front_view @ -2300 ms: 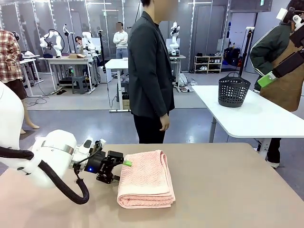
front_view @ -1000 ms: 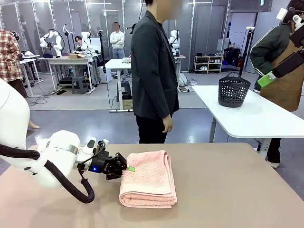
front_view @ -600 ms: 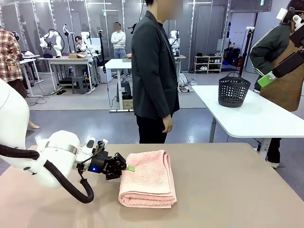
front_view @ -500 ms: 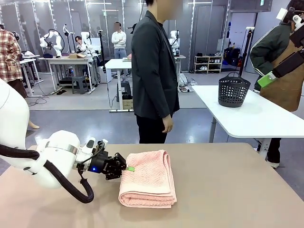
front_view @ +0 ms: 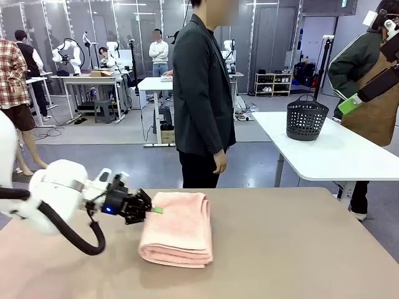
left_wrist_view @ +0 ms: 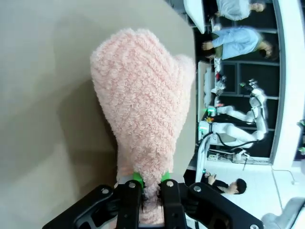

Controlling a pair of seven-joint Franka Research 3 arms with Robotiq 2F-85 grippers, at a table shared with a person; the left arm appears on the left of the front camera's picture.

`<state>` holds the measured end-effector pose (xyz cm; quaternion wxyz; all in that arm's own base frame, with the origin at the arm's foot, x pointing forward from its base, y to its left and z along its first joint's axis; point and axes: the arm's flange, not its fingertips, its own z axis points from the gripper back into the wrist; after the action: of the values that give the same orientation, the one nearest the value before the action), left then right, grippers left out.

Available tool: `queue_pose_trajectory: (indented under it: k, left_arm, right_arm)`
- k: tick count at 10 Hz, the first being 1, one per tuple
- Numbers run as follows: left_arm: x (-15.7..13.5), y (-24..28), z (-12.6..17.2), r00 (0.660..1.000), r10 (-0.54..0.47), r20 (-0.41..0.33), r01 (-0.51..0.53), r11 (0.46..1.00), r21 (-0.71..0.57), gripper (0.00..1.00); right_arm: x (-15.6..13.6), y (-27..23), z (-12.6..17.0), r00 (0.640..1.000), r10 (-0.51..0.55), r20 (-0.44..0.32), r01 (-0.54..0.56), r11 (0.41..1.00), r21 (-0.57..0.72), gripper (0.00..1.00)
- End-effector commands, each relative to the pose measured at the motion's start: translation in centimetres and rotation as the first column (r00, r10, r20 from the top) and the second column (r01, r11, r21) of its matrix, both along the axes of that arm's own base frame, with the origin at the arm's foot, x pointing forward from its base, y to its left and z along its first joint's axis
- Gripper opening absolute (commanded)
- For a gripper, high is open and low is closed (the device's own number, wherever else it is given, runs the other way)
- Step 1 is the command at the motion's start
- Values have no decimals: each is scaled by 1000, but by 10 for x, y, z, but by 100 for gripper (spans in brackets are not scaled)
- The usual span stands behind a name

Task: Fold the towel.
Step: Pick up the 100 cm Hotel Towel and place it on the left side of the table.

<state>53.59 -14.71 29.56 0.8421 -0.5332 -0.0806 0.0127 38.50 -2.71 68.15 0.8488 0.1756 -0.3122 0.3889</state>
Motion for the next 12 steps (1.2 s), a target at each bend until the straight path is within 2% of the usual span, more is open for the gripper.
queue_pose_trajectory:
  k: [1, 4, 6, 9, 12]
  left_arm:
    - [7, 60, 35, 1000, -1, -17, 0, 999, -51, 13]
    - [20, 164, 74, 1000, 7, 19, -7, 1000, -10, 13]
    - [22, 226, 78, 999, 44, 4, -44, 999, 16, 13]
    - [13, 297, 68, 996, 82, -26, -80, 995, 65, 13]
    - [6, 322, 33, 992, 118, -48, -113, 989, 97, 13]
  right_arm:
    - [0, 0, 2, 1000, 8, -6, -8, 1000, -10, 100]
    - [0, 0, 2, 1000, 8, -6, -8, 1000, -10, 100]
    - [0, 0, 2, 1000, 8, -6, -8, 1000, -10, 100]
    - [0, 0, 2, 1000, 8, -6, -8, 1000, -10, 100]
    - [0, 0, 2, 1000, 8, -6, -8, 1000, -10, 100]
